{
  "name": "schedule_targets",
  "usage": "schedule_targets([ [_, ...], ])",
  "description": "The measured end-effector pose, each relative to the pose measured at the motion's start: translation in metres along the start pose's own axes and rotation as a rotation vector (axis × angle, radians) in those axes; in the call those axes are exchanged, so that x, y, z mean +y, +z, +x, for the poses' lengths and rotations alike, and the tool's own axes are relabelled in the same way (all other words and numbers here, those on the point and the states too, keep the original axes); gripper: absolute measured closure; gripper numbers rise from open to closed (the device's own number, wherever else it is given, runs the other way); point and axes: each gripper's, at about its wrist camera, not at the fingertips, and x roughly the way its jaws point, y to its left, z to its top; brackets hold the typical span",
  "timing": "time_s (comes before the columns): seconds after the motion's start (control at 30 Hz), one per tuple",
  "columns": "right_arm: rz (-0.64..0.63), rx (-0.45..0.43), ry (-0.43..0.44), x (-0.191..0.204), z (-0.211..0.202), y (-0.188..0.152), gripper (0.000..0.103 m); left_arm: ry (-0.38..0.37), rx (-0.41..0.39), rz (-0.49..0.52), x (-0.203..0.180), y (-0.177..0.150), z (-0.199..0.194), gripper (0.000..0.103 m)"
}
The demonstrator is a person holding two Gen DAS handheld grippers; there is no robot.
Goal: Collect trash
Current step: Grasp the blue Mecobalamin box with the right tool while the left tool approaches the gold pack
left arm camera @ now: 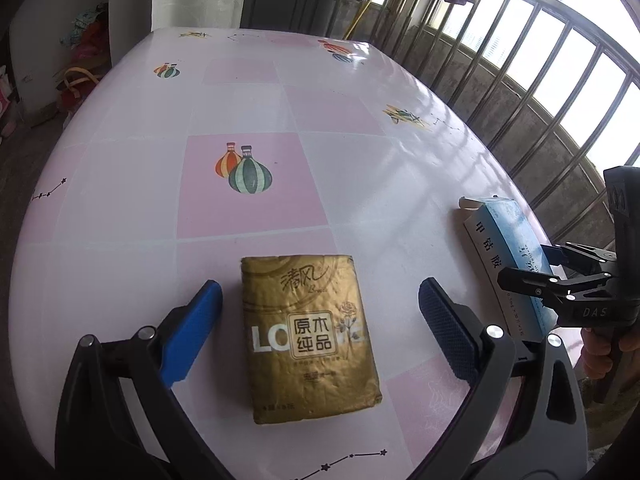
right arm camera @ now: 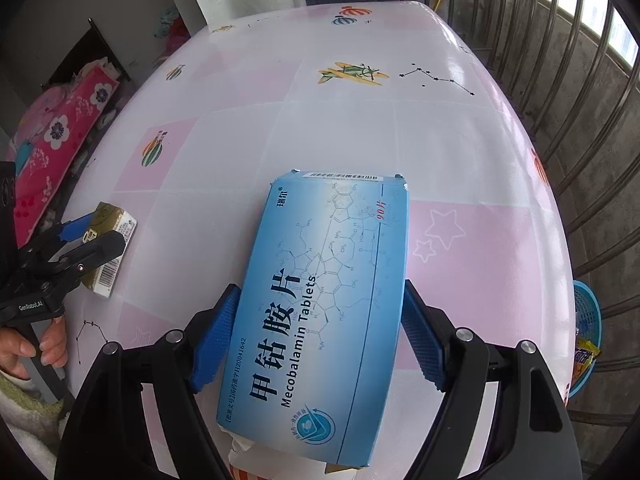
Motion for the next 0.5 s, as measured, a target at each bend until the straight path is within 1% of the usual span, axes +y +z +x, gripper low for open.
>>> schedule_targets([
  [0.1,0.010,-0.010,-0.001,0.000,0.001,-0.001,0.027,-0.011,0.014,0.009,-0.008,-0.005,-0.002,0.010],
  [0.13,0.009,-0.013,-0.004,0.000,0.000,-0.002,0.027,-0.011,0.018,0.012,-0.012,-0.007,-0.003,0.012],
  [0.23,0.007,-0.020,-0.008,-0.001,-0.001,-0.006,0.026,-0.038,0.034,0.017,-0.021,-0.013,-0.006,0.014],
  [0.3,0.014,-0.028,-0.003,-0.003,0.000,-0.008,0.024,-0.026,0.025,0.024,-0.024,-0.017,-0.006,0.014],
  [0.43,-0.002,-0.031,-0.059,-0.004,0.002,-0.012,0.011,0.005,-0.006,0.043,-0.027,-0.021,-0.006,0.012],
  [0.5,-0.010,-0.034,-0.070,-0.002,0.004,-0.014,0.008,0.012,-0.016,0.056,-0.029,-0.023,-0.006,0.011],
])
